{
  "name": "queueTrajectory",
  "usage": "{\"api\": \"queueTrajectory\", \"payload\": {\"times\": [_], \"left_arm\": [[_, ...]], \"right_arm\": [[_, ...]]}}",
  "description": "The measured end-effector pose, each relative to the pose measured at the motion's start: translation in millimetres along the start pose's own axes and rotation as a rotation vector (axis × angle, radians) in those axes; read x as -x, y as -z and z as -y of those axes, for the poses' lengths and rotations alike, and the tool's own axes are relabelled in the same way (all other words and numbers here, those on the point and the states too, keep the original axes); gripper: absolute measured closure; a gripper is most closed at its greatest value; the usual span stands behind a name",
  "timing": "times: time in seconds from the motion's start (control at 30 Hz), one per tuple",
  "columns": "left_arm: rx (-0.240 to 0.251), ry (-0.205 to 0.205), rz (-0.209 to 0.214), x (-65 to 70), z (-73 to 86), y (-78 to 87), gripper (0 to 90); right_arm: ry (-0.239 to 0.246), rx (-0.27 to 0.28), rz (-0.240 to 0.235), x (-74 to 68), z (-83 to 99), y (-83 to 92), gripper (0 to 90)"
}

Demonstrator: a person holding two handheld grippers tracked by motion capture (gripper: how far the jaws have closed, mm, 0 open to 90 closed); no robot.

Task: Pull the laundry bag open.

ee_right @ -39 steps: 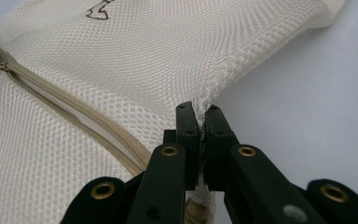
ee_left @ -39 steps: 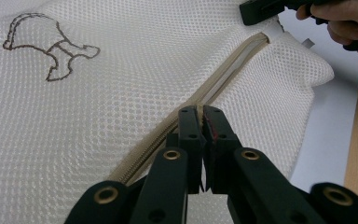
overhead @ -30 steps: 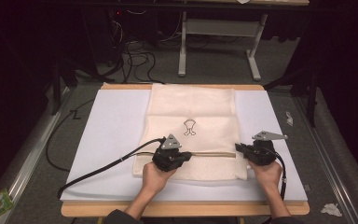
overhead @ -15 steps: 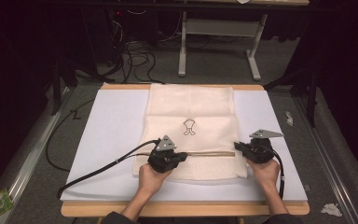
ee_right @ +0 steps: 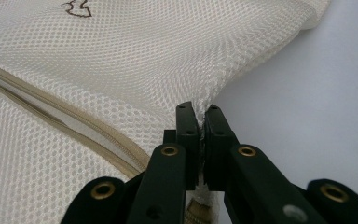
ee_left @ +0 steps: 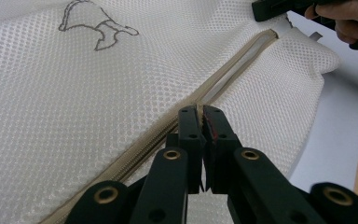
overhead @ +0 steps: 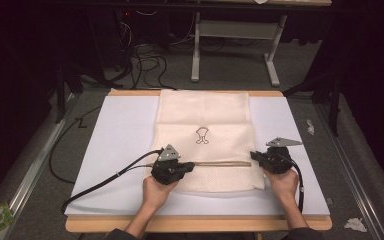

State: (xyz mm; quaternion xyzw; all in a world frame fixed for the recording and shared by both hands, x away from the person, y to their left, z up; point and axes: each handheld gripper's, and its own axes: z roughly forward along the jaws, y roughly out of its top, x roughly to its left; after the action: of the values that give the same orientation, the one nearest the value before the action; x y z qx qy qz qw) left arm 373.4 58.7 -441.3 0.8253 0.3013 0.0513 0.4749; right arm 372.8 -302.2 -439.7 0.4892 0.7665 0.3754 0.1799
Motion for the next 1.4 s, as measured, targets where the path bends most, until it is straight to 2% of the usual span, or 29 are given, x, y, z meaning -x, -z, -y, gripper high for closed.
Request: {"api": "queueTrajectory", "payload": {"times": [0.17, 0.37, 0.67, 1.1, 1.4], "left_arm": [[-0.001, 0.009, -0.001, -2.5, 1.7, 1.6, 87.2], [-0.012, -0.001, -0.012, -3.7, 2.5, 4.5, 87.2], [-0.011, 0.020, -0.022, -11.2, 7.4, 13.1, 87.3], [0.004, 0.050, -0.021, -21.1, 11.4, 26.2, 87.3], [0.029, 0.068, -0.039, -27.6, 13.1, 38.6, 87.3]], "right_arm": [[0.004, -0.007, 0.003, 0.3, 0.4, -1.0, 88.2], [0.005, -0.007, 0.002, 1.1, 1.2, -1.7, 88.1], [0.001, -0.014, 0.002, 2.2, 0.8, -2.6, 88.1], [0.000, -0.015, -0.002, 4.0, 1.7, -2.6, 88.1], [-0.001, -0.014, 0.001, 3.7, 1.8, -3.0, 88.1]]}}
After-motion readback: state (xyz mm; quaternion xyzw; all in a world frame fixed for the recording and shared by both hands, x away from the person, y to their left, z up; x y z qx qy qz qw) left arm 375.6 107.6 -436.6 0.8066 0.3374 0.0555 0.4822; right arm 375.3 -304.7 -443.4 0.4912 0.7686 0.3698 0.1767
